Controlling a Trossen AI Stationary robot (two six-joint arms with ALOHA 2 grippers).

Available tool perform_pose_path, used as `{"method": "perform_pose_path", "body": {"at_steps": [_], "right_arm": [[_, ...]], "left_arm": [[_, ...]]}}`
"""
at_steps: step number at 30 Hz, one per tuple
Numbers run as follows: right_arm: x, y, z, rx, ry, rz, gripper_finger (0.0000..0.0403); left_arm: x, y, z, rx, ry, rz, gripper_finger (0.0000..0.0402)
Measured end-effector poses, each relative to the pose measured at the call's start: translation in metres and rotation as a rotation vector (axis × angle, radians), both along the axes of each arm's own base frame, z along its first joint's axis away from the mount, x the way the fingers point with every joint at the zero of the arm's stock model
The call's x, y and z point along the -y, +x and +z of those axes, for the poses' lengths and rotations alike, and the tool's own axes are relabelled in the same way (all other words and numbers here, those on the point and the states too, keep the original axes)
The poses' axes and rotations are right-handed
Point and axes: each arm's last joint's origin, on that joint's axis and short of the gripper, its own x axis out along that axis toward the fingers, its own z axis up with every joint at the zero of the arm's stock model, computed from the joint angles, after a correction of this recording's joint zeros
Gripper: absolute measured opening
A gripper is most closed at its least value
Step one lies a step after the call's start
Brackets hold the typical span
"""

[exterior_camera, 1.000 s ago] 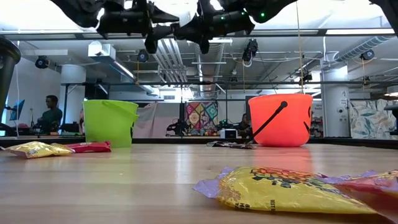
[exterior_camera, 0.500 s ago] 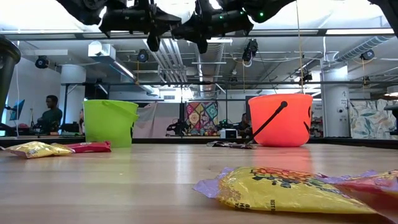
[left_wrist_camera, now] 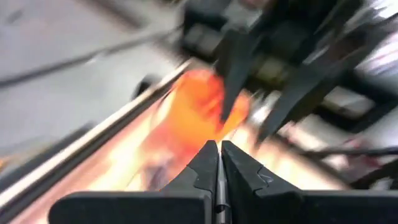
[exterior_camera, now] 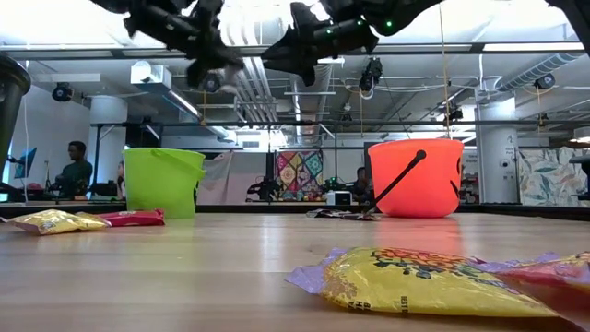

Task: Sort candy by brand, put in halloween buckets
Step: Put the brown candy into the green bucket

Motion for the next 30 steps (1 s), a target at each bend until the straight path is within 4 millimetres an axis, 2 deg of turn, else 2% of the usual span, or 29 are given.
{"method": "perform_pose_path", "body": {"at_steps": [5, 8, 9, 13, 16, 23, 26, 30], "right_arm": [[0.003, -0.003, -0.003, -0.029, 0.014, -0.012, 0.0127], [0.004, -0.003, -0.003, -0.028, 0.01, -0.013, 0.0131], [0.005, -0.003, -0.003, -0.028, 0.003, -0.012, 0.0132], [0.004, -0.003, -0.003, -0.028, -0.016, -0.006, 0.0131], [0.005, -0.003, -0.003, -0.027, -0.012, -0.004, 0.0128], [0.004, -0.003, -0.003, -0.028, 0.011, -0.008, 0.0134], [0.004, -0.003, -0.004, -0.043, 0.03, -0.009, 0.0137], [0.003, -0.005, -0.01, -0.099, 0.064, -0.011, 0.0139]], "left_arm": [[0.016, -0.028, 0.007, -0.452, -0.093, 0.14, 0.0001], [0.024, -0.051, -0.006, -0.824, -0.146, 0.26, 0.0001], [0.025, -0.055, -0.011, -0.873, -0.154, 0.255, 0.0001], [0.025, -0.055, -0.023, -0.806, -0.161, 0.201, 0.0001], [0.021, -0.05, -0.037, -0.787, -0.149, 0.214, 0.0001], [0.008, -0.038, -0.053, -0.75, -0.16, 0.281, 0.0001], [0.005, -0.035, -0.058, -0.776, -0.175, 0.288, 0.0017], [0.003, -0.033, -0.062, -0.785, -0.19, 0.289, 0.0057]]}}
